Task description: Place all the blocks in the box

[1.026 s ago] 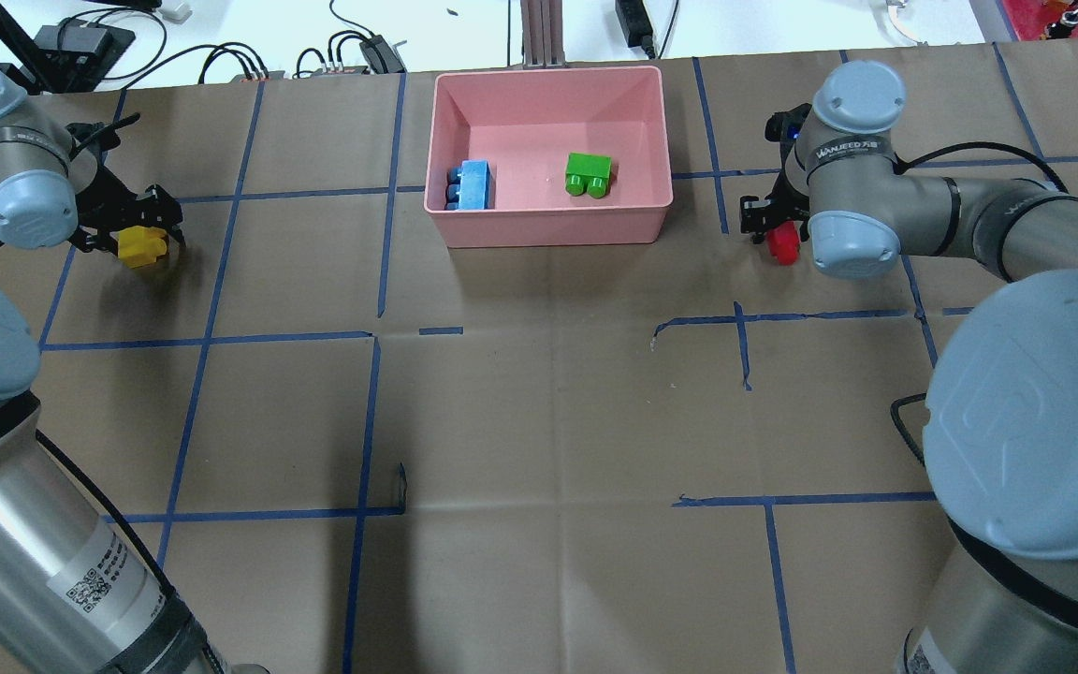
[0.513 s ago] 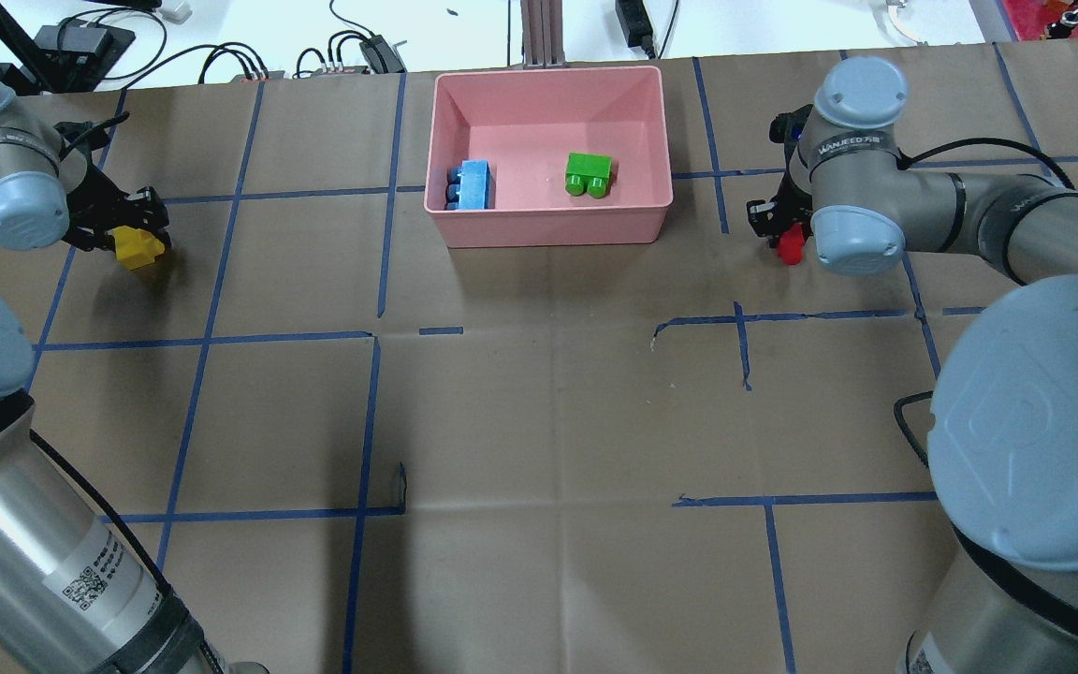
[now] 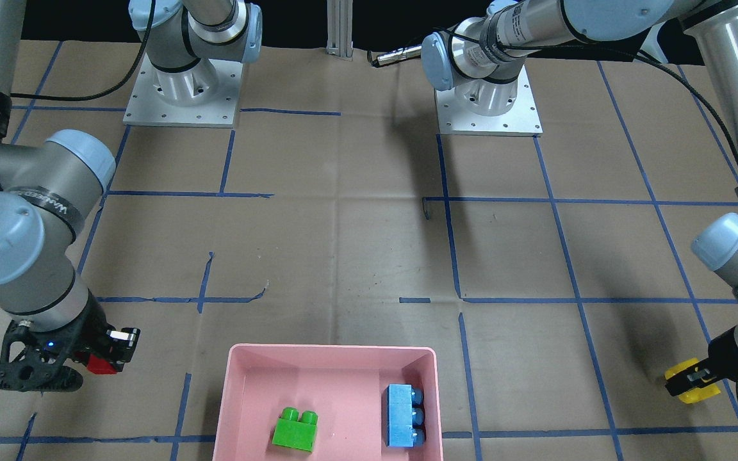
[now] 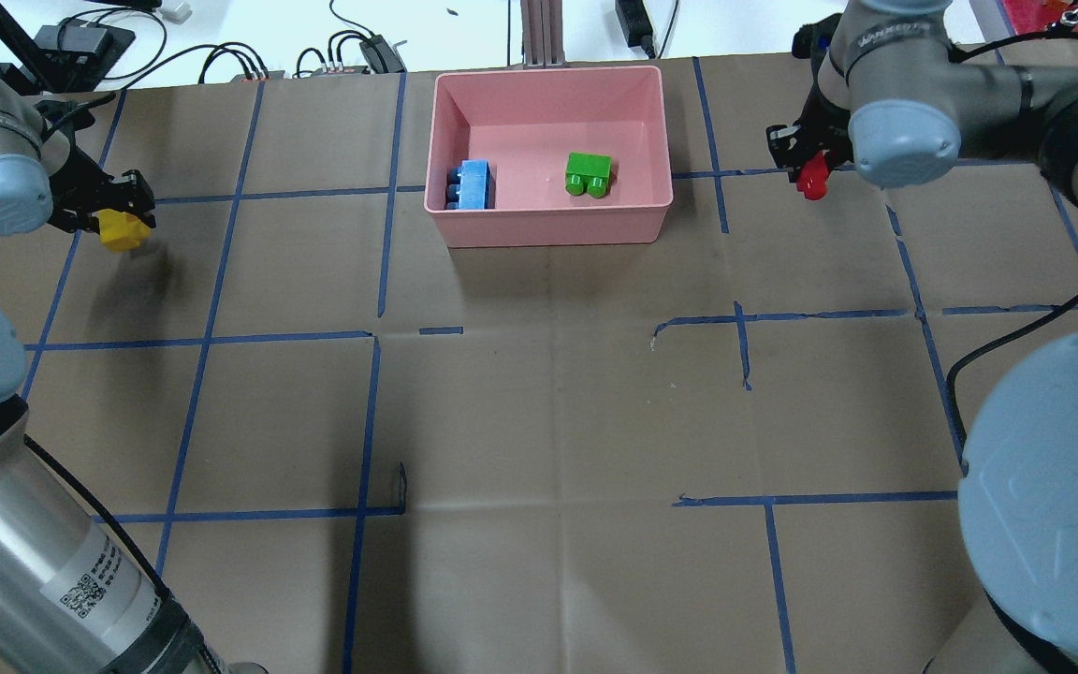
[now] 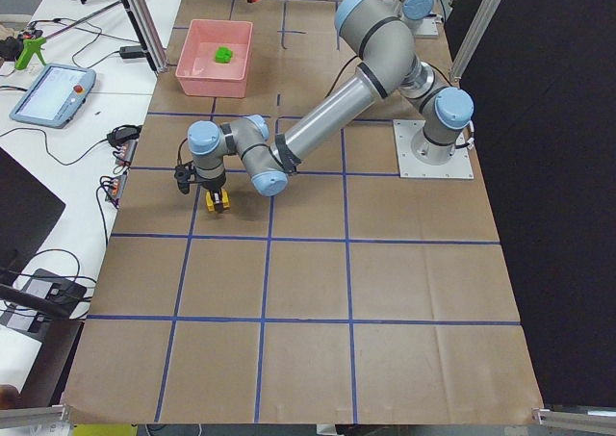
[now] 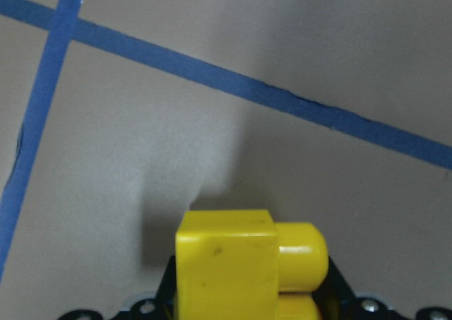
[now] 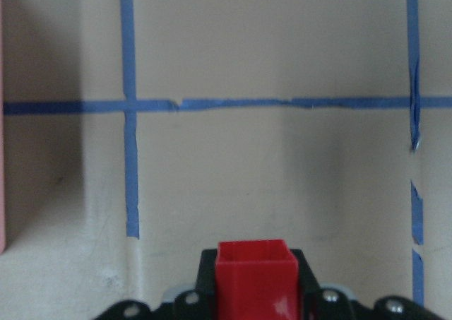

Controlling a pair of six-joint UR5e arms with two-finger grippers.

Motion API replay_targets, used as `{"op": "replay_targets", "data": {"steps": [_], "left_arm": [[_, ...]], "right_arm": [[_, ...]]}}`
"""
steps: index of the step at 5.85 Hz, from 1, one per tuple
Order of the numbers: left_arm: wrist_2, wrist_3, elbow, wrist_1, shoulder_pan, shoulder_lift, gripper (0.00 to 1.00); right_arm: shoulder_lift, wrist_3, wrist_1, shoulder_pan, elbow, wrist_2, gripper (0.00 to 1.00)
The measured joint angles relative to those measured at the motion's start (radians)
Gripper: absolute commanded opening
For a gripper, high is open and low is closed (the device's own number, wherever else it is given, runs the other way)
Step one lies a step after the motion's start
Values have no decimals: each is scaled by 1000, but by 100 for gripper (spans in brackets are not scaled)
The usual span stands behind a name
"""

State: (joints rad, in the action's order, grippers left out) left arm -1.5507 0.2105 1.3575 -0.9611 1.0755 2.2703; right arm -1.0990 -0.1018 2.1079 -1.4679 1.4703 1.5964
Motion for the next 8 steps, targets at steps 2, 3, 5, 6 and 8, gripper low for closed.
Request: {"op": "replay_targets", "data": {"steps": [2, 3, 5, 6, 8], "left_arm": [[0, 37, -88, -154, 15, -77, 19], [-1, 55, -170, -300, 42, -114, 18], [-8, 69, -338, -528, 133, -139, 14], [-8, 66, -384, -570, 190, -137, 14], [-8, -14, -409, -586, 323, -126, 13]], "right_arm": [[33, 6, -128, -43, -185, -210, 6], [91, 49, -93, -93, -251, -281, 6], [272, 174, 63, -200, -406, -311, 99], [317, 194, 88, -226, -453, -310, 100], [328, 201, 86, -238, -468, -305, 100]]}}
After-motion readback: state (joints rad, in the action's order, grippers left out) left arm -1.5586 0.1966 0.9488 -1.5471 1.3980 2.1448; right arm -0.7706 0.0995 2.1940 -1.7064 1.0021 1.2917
